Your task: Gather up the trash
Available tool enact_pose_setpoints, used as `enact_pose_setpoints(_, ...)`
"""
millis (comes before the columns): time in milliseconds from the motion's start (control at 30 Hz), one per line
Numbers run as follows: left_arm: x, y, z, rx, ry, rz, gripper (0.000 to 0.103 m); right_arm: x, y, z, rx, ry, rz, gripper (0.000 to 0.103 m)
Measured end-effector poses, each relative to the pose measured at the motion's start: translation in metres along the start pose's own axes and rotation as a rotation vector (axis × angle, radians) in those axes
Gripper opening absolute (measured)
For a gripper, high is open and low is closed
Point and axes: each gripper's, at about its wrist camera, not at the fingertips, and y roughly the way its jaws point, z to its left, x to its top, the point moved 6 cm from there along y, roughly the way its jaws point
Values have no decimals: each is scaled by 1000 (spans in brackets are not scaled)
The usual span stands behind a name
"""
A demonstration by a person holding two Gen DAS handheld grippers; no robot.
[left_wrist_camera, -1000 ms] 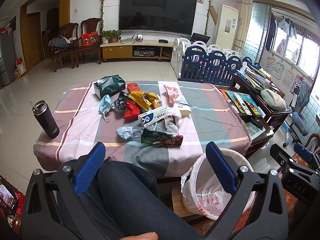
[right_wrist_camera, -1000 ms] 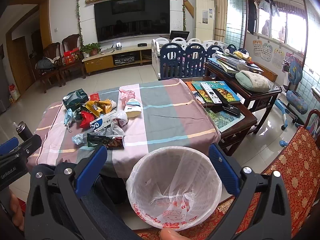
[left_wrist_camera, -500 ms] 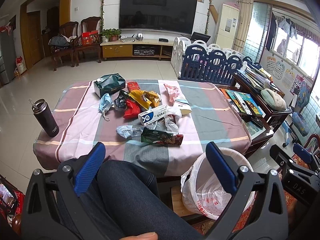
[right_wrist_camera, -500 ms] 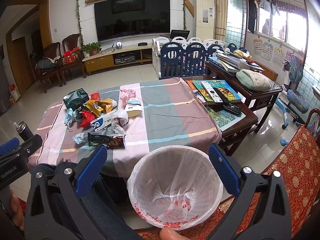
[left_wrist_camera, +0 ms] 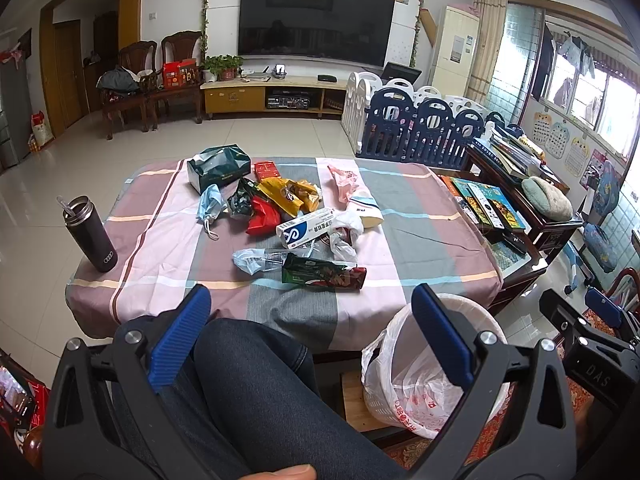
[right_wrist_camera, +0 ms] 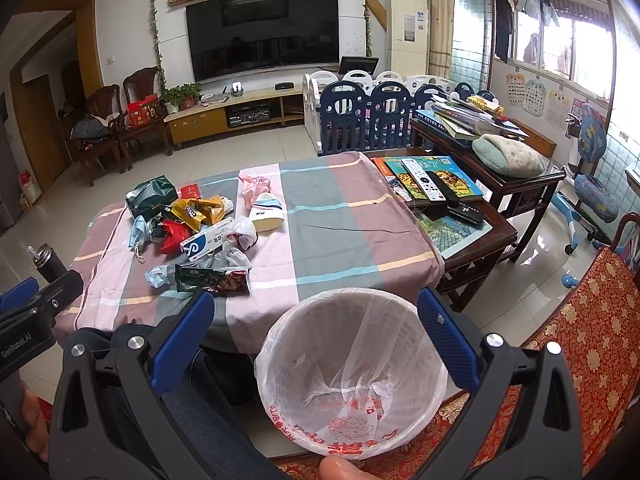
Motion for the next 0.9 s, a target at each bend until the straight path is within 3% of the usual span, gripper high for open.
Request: enact_pose_setpoints(900,-7,7,-1,1,-5,10,100,1,0,0,-7,-4,-6,100)
